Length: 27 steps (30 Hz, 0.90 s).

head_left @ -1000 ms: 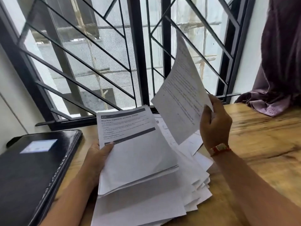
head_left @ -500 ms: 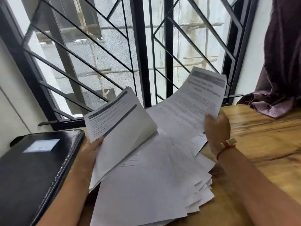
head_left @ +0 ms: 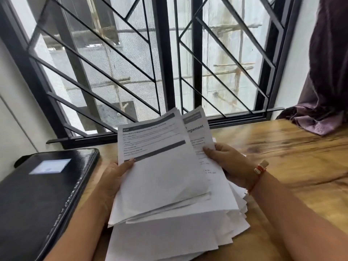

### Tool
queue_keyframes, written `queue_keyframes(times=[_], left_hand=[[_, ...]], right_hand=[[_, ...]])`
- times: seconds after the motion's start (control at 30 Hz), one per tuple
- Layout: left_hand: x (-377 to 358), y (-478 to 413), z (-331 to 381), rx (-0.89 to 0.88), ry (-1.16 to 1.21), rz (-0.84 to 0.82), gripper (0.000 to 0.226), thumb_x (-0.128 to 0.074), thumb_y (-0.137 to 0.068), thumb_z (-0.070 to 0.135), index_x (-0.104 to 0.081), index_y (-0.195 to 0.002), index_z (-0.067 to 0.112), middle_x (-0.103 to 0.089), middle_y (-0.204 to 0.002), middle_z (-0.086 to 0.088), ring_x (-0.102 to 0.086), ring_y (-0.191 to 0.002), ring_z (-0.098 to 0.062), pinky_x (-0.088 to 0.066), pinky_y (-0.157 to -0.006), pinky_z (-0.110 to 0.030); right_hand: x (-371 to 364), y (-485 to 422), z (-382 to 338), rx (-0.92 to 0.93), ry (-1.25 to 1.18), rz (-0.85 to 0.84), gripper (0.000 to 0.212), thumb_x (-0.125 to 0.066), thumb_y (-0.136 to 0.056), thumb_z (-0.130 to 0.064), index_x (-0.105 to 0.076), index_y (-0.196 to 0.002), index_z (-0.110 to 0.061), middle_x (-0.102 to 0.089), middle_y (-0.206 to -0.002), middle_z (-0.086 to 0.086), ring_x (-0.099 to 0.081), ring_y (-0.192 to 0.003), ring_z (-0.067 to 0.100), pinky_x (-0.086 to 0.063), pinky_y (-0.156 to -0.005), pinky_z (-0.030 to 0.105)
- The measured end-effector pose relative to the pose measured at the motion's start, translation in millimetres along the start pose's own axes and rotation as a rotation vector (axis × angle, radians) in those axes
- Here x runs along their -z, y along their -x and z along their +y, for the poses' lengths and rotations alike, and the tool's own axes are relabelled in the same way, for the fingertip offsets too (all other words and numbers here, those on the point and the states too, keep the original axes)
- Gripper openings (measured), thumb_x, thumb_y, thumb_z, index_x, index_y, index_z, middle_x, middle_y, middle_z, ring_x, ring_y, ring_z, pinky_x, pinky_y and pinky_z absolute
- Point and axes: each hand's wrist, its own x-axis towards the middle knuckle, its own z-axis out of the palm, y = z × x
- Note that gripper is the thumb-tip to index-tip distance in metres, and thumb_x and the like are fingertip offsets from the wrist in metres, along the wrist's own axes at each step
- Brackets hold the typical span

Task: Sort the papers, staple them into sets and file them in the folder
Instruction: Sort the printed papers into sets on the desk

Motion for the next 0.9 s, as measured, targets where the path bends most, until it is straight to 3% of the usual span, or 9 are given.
queue_keyframes(times=[0.17, 0.3, 0.37, 0.43, 0.5, 0.6, 0.7, 0.77, 0.9], left_hand=[[-5, 4, 1, 0.001, -0.045, -0.059, 0.032, -0.080, -0.078, 0.020, -0.074, -0.109, 0.013, -0.071, -0.115, -0.023, -0.074, -0.086, -0.032, -0.063, -0.071, -0.040], [-13, 10, 3, -0.023, -0.082, -0.103, 0.070, -0.100, -0.034, 0.048, -0.079, -0.095, 0.023, -0.075, -0.108, -0.016, -0.075, -0.086, -0.031, -0.062, -0.065, -0.037], [-16, 11, 3, -0.015, -0.060, -0.092, 0.077, -0.101, -0.029, 0.048, -0.077, -0.097, 0.022, -0.075, -0.107, -0.017, -0.075, -0.086, -0.031, -0.062, -0.064, -0.036], [-18, 14, 4, -0.008, -0.048, -0.067, 0.090, -0.101, -0.030, 0.047, -0.070, -0.109, 0.017, -0.074, -0.109, -0.018, -0.075, -0.086, -0.032, -0.062, -0.063, -0.037], [-18, 15, 6, 0.002, -0.046, -0.033, 0.099, -0.101, -0.036, 0.046, -0.064, -0.121, 0.014, -0.072, -0.113, -0.020, -0.074, -0.089, -0.034, -0.062, -0.066, -0.038], [-16, 17, 5, 0.012, -0.010, -0.024, 0.072, -0.091, -0.065, 0.034, -0.062, -0.127, 0.012, -0.070, -0.118, -0.021, -0.073, -0.092, -0.035, -0.062, -0.069, -0.040], [-21, 22, 6, 0.055, 0.035, -0.059, 0.040, -0.069, -0.089, 0.018, -0.061, -0.128, 0.014, -0.070, -0.119, -0.020, -0.071, -0.098, -0.037, -0.061, -0.081, -0.048], [-24, 26, 7, 0.087, 0.066, -0.116, 0.037, -0.059, -0.093, 0.014, -0.061, -0.130, 0.016, -0.070, -0.120, -0.018, -0.070, -0.103, -0.037, -0.059, -0.086, -0.050], [-25, 26, 6, 0.120, 0.081, -0.131, 0.041, -0.058, -0.088, 0.002, -0.062, -0.127, 0.013, -0.070, -0.121, -0.020, -0.072, -0.096, -0.034, -0.063, -0.076, -0.043]], right_hand=[[-14, 1, 6, 0.035, -0.091, -0.035, 0.039, -0.050, -0.098, -0.036, -0.066, -0.120, -0.008, -0.070, -0.117, 0.017, -0.071, -0.097, 0.031, -0.057, -0.088, 0.046], [-19, 0, 10, 0.057, -0.115, -0.042, 0.051, -0.045, -0.097, -0.049, -0.061, -0.132, -0.015, -0.066, -0.127, 0.015, -0.063, -0.116, 0.037, -0.047, -0.102, 0.055], [-21, -1, 12, 0.049, -0.124, -0.036, 0.056, -0.045, -0.095, -0.058, -0.059, -0.135, -0.022, -0.066, -0.130, 0.010, -0.062, -0.120, 0.034, -0.043, -0.106, 0.057], [-23, 0, 12, 0.034, -0.118, -0.084, 0.058, -0.043, -0.094, -0.063, -0.056, -0.138, -0.027, -0.063, -0.134, 0.006, -0.060, -0.124, 0.030, -0.042, -0.108, 0.054], [-27, 4, 10, 0.030, -0.079, -0.151, 0.051, -0.045, -0.098, -0.052, -0.052, -0.140, -0.025, -0.064, -0.133, 0.005, -0.061, -0.122, 0.028, -0.046, -0.104, 0.051], [-31, 8, 11, 0.066, 0.012, -0.229, 0.042, -0.055, -0.099, -0.023, -0.049, -0.140, -0.022, -0.064, -0.131, 0.007, -0.062, -0.119, 0.030, -0.052, -0.097, 0.050], [-33, 7, 15, 0.060, -0.039, -0.196, 0.038, -0.055, -0.099, -0.010, -0.051, -0.136, -0.017, -0.066, -0.127, 0.011, -0.064, -0.116, 0.034, -0.052, -0.097, 0.050], [-33, 7, 15, 0.067, -0.041, -0.137, 0.035, -0.054, -0.099, -0.006, -0.053, -0.133, -0.016, -0.068, -0.124, 0.012, -0.065, -0.112, 0.034, -0.054, -0.094, 0.049], [-33, 8, 10, 0.046, -0.036, -0.063, 0.032, -0.056, -0.098, -0.006, -0.054, -0.129, -0.014, -0.071, -0.117, 0.012, -0.069, -0.103, 0.031, -0.057, -0.084, 0.043]])
